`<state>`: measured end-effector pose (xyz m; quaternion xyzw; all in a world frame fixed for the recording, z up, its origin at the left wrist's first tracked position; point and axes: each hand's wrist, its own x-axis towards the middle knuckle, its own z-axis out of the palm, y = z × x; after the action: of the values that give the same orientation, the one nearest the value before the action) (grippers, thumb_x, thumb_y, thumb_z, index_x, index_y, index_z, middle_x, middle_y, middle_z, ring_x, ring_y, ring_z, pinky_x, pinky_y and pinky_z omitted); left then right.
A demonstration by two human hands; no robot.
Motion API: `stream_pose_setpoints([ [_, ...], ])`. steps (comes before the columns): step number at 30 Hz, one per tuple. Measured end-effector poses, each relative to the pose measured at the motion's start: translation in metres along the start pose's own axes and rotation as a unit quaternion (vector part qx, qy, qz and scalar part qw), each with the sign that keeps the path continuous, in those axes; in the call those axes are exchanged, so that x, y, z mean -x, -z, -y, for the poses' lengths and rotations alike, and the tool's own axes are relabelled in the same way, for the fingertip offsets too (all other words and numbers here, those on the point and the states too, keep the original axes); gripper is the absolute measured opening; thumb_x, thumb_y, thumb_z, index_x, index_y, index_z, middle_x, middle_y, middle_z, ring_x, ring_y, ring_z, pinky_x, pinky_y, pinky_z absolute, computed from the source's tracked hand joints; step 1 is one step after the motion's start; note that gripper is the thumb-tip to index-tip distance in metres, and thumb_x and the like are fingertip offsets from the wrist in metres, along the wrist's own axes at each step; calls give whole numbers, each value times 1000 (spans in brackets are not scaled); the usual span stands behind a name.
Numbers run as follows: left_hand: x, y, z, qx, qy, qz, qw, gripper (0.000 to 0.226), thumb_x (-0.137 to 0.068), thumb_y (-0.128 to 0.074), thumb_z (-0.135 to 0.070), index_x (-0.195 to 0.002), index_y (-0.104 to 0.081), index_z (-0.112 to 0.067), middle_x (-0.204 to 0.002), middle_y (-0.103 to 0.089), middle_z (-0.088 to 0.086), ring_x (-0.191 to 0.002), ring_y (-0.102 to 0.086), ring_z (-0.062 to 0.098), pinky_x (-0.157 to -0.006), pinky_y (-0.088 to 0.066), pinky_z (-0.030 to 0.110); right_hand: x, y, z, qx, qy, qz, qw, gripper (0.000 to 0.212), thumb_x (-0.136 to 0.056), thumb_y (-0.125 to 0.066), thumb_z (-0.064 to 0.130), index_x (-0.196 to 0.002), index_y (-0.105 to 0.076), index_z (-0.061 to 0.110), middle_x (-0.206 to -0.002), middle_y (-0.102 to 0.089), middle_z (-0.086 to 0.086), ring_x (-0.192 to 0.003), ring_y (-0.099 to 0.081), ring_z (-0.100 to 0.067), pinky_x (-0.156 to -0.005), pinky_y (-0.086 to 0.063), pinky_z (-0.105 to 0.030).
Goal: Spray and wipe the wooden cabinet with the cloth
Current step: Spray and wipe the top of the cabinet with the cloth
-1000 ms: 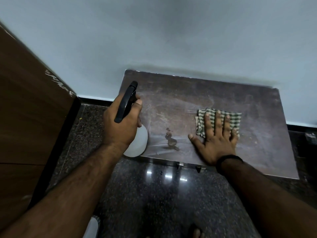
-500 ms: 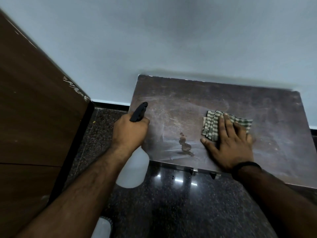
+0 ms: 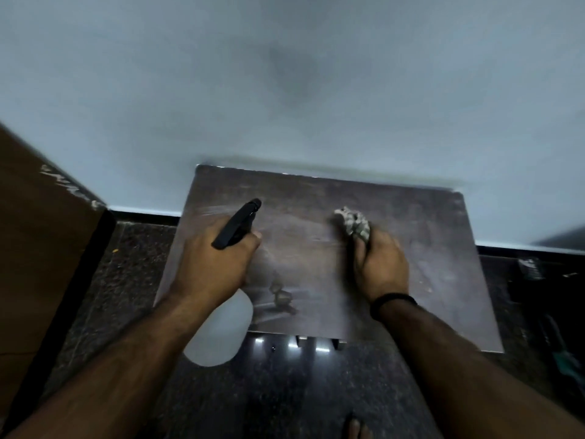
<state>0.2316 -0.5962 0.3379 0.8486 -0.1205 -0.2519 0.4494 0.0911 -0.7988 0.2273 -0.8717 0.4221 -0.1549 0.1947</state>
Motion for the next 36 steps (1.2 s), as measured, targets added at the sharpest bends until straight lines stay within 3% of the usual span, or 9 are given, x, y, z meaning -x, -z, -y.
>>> stream_pose_setpoints([
  [3, 1, -30, -26, 3, 1, 51, 999, 12, -95, -65, -29, -90, -69, -18, -71, -67, 16, -63, -66, 30, -63, -58, 43, -27, 32, -30, -60, -118, -97, 987, 29, -99, -58, 20, -119, -65, 1, -110, -67, -28, -101, -61, -46, -81, -47, -46],
  [9, 1, -107, -84, -23, 9, 130, 991, 16, -94, -66, -27, -87, -68, -14, -71, -67, 15, -71, -69, 35, -67, -59, 43, -59, 77, -101, -20, -157, -173, 972, 49, -92, -51, 35, -124, -63, 0, -106, -60, -30, -102, -55, -47, -84, -44, -50],
  [14, -8, -170, -122, -62, -4, 174, 983, 17, -95, -64, -27, -79, -61, -22, -83, -72, 18, -78, -72, 36, -70, -62, 44, -57, 84, -146, 8, -196, -111, 974, 48, -90, -64, 33, -131, -64, 8, -112, -52, -28, -102, -56, -48, -84, -49, -49],
  [19, -22, -222, -136, -93, 33, 190, 977, 16, -93, -63, -24, -78, -58, -23, -80, -70, 9, -60, -67, 19, -51, -52, 24, -42, 76, -174, -42, -235, -55, 970, 56, -85, -71, 27, -139, -59, 17, -120, -45, -20, -94, -60, -42, -86, -50, -44],
  [21, -25, -237, -135, -101, 53, 188, 975, 6, -92, -63, -22, -89, -61, -17, -86, -70, 10, -68, -68, 20, -57, -55, 27, -43, 75, -178, -64, -241, -57, 967, 56, -87, -71, 27, -140, -57, 15, -122, -45, -19, -95, -59, -40, -88, -49, -42],
  [25, -29, -258, -132, -111, 81, 165, 977, 18, -91, -64, -22, -107, -64, -13, -99, -71, 12, -89, -70, 26, -82, -63, 38, -49, 72, -184, -84, -212, -79, 970, 49, -88, -67, 30, -133, -62, 11, -109, -47, -14, -96, -58, -37, -90, -50, -40],
  [31, -35, -269, -123, -117, 116, 174, 971, 41, -87, -72, -32, -122, -67, -11, -102, -75, 13, -89, -75, 31, -83, -64, 40, -53, 68, -187, -92, -200, -82, 972, 44, -90, -68, 27, -131, -64, 10, -104, -46, -12, -102, -52, -33, -91, -40, -32],
  [33, -36, -268, -121, -141, 118, 171, 968, 53, -85, -76, -38, -130, -63, -13, -103, -75, 12, -86, -76, 30, -82, -65, 41, -54, 67, -188, -87, -199, -81, 973, 45, -90, -68, 27, -131, -64, 9, -104, -47, -14, -103, -52, -34, -91, -41, -34],
  [36, -36, -264, -121, -151, 117, 170, 967, 51, -87, -76, -37, -130, -61, -14, -88, -73, 7, -59, -72, 22, -66, -63, 32, -54, 65, -188, -79, -197, -81, 974, 47, -90, -69, 26, -133, -63, 8, -105, -49, -17, -104, -52, -36, -92, -42, -37],
])
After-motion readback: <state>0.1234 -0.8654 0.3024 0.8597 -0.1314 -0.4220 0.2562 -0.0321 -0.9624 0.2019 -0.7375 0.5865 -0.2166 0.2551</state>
